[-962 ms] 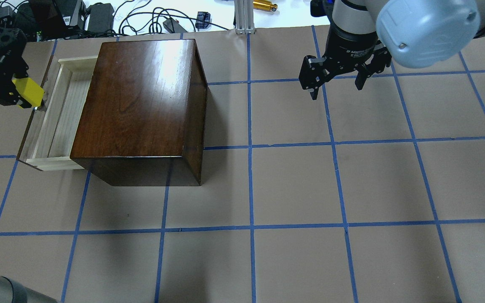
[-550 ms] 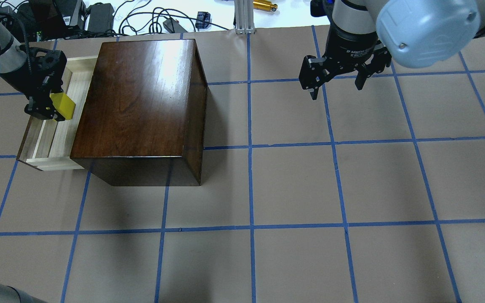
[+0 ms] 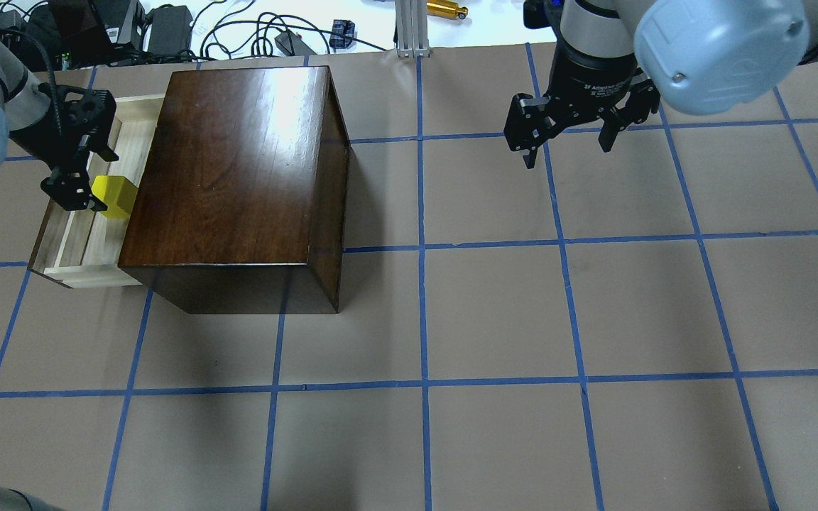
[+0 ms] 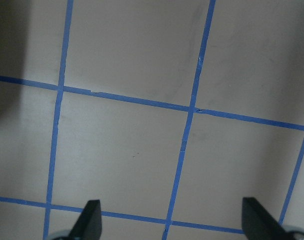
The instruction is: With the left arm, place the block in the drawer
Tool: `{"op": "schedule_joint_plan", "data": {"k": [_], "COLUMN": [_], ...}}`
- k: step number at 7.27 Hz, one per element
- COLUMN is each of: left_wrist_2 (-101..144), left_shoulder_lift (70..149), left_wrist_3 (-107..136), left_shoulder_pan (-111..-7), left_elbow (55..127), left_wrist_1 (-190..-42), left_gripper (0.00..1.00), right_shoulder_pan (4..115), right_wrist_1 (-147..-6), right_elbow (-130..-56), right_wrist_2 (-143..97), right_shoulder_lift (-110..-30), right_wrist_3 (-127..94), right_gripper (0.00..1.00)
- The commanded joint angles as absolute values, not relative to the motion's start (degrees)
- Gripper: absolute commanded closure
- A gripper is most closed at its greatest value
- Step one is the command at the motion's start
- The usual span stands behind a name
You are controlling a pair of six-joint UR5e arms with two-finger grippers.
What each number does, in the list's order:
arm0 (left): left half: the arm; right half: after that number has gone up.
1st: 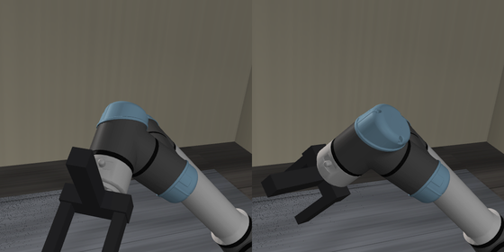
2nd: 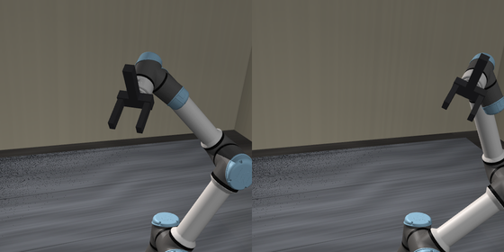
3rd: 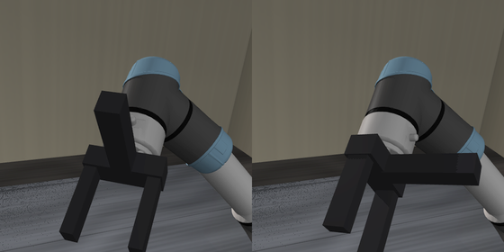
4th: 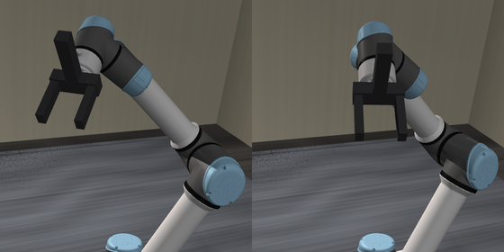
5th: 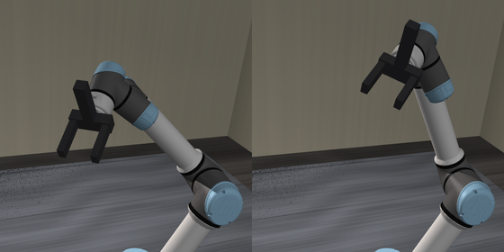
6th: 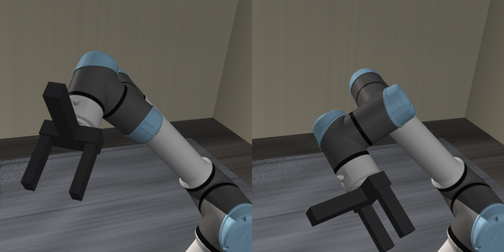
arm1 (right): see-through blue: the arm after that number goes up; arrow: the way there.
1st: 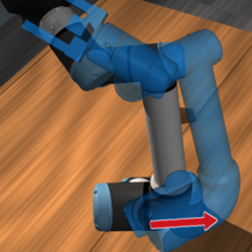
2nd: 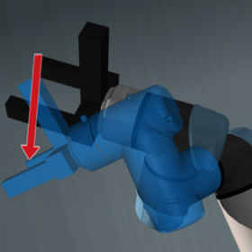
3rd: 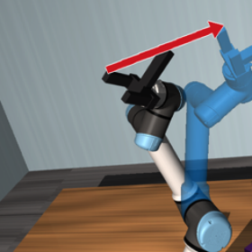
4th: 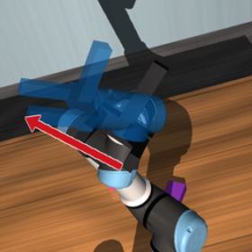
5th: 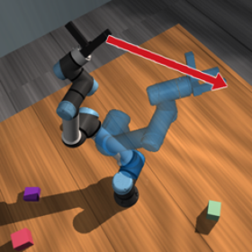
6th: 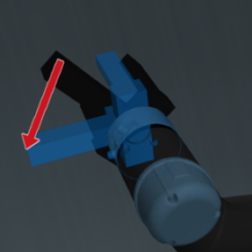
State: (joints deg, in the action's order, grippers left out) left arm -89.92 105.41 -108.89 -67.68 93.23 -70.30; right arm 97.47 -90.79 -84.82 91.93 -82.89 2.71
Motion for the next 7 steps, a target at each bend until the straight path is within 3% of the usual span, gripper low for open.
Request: {"op": "schedule_joint_plan", "data": {"k": [1,4,7], "left_wrist_2": [-89.9,-90.5,-88.1], "left_shoulder_lift": [98.7,87.7,84.7], "left_wrist_3": [-102.5,-85.6,-48.3], "left_shoulder_pan": [-67.8,-68.1,-69.9], "left_elbow": [92.8,94.7,96.2], "left_wrist_1": [-76.1,-85.6,-85.4], "left_gripper": [0.00,0.00,0.00], "right_shoulder_pan": [97.5,97.5,97.5], "right_wrist_1": [-90.8,-90.8,-90.8], "right_elbow": [-84.8,-84.8,-84.8], "right_wrist_2": [91.9,91.9,91.9], "right_shoulder_lift": [-82.9,-82.9,-82.9], "right_wrist_3": [2.7,2.7,2.6], "right_gripper": [0.00,0.00,0.00]}}
